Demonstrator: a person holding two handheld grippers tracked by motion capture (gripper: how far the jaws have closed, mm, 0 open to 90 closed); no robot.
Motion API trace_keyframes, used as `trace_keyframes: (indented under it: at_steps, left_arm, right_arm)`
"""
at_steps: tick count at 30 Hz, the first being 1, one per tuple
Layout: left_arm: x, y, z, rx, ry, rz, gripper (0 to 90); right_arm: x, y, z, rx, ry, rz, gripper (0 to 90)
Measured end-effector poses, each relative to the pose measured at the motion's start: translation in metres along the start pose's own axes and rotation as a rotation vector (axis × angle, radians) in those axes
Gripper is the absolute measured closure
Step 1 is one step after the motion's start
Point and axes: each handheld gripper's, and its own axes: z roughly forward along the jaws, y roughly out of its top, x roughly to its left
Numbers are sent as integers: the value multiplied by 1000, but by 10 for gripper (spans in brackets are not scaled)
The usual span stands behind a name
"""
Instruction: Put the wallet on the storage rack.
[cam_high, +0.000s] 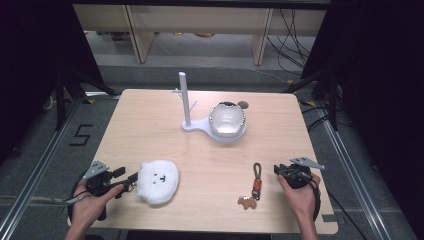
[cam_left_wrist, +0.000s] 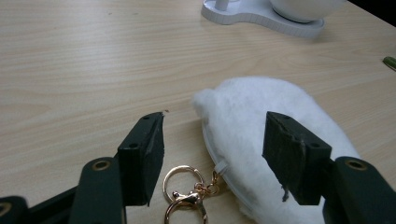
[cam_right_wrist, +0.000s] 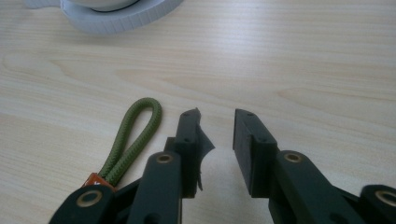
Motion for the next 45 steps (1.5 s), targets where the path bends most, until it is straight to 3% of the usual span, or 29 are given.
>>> trace_keyframes:
  at_steps: [6, 8, 9, 12, 18, 28, 29, 32, 38, 39, 41, 42, 44, 45]
  left_arm:
    - [-3, 9, 3, 52, 8, -7, 375]
    - [-5, 14, 6, 64, 9, -9, 370]
    - [-4, 16, 7, 86, 6, 1, 368]
    - [-3, 19, 7, 132, 14, 19, 359]
    - [-1, 27, 10, 160, 2, 29, 349]
    - [1, 26, 14, 217, 3, 5, 329]
    - [1, 27, 14, 269, 1, 19, 327]
    - [1, 28, 15, 294, 0, 39, 322]
    - [-9, 29, 26, 327, -4, 26, 321]
    - [-13, 30, 29, 354, -8, 26, 329]
    - [-16, 30, 32, 362, 6, 20, 332]
    - [-19, 32, 33, 408, -5, 37, 338]
    - [-20, 32, 34, 423, 1, 41, 340]
    - [-21, 32, 35, 442, 4, 44, 344]
  right_arm:
    - [1, 0, 0, 25, -14, 18, 668]
    - [1, 1, 0, 22, 5, 27, 653]
    - [1, 1, 0, 33, -14, 22, 649]
    - [1, 2, -1, 35, -13, 33, 647]
    - [5, 4, -1, 54, -8, 39, 630]
    - [7, 9, -4, 71, -11, 59, 607]
    - [7, 10, -5, 71, 0, 48, 602]
    - [7, 11, -5, 72, 4, 36, 600]
    - [11, 13, -6, 85, 8, 37, 594]
    - [11, 13, -4, 77, 10, 14, 591]
    - [11, 12, -2, 67, 8, 14, 590]
    - [14, 13, -3, 88, 9, 45, 587]
    - [14, 13, -3, 95, 10, 46, 587]
    - [13, 12, -3, 92, 19, 22, 586]
